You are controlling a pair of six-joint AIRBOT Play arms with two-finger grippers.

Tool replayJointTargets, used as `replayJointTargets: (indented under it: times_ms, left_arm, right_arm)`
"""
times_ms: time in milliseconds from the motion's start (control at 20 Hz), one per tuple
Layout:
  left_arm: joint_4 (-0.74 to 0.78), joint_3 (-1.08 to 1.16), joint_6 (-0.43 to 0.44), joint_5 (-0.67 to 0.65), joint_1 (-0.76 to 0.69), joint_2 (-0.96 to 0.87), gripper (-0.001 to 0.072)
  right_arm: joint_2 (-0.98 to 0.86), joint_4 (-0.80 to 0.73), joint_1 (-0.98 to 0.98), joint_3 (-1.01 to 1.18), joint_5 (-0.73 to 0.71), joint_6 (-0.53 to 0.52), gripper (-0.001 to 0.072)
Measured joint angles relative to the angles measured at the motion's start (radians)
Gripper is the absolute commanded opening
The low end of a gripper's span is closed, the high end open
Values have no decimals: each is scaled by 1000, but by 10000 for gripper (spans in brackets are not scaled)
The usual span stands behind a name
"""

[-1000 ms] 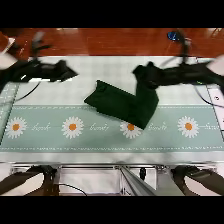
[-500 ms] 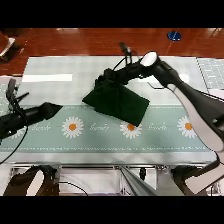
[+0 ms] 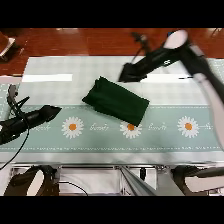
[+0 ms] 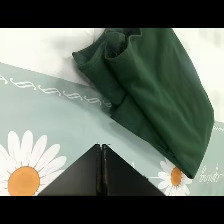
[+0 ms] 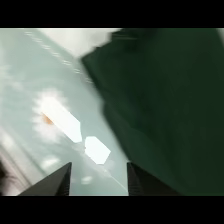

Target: Fold the shirts.

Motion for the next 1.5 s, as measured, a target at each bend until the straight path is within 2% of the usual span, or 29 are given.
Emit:
replayJointTargets:
  times_ms: [150,300,400,500,600,750,900,1100,1150,1250,1500]
  left_arm:
    - [0,-2,0,-2,-1,0,23]
    - [0,-2,0,-6,-9,0,23]
    - [0,-2,0,-8,-19,0,23]
    - [0,-2,0,-6,-29,0,23]
    - [0,-2,0,0,-35,0,23]
    - [0,-2,0,3,-39,0,23]
    - [0,-2,0,4,-40,0,23]
    - [0,-2,0,9,-41,0,23]
    - [0,-2,0,9,-41,0,23]
    - [0,-2,0,10,-41,0,23]
    - [0,-2,0,10,-42,0,23]
  right_arm:
    - [228,-299,-80,-149,10,68,416]
    - [500,-530,-175,-498,-180,262,415]
    - [626,-515,-218,-745,-348,378,415]
    - [669,-389,-237,-935,-496,405,415]
    - [643,-243,-241,-1043,-595,351,415]
    - [544,-22,-244,-1111,-664,217,415]
    - [415,183,-245,-1106,-661,64,413]
    - [245,334,-231,-1023,-579,-61,396]
    - [204,349,-216,-991,-552,-79,343]
    - [132,352,-177,-918,-518,-105,23]
    - [60,312,-98,-662,-404,-161,20]
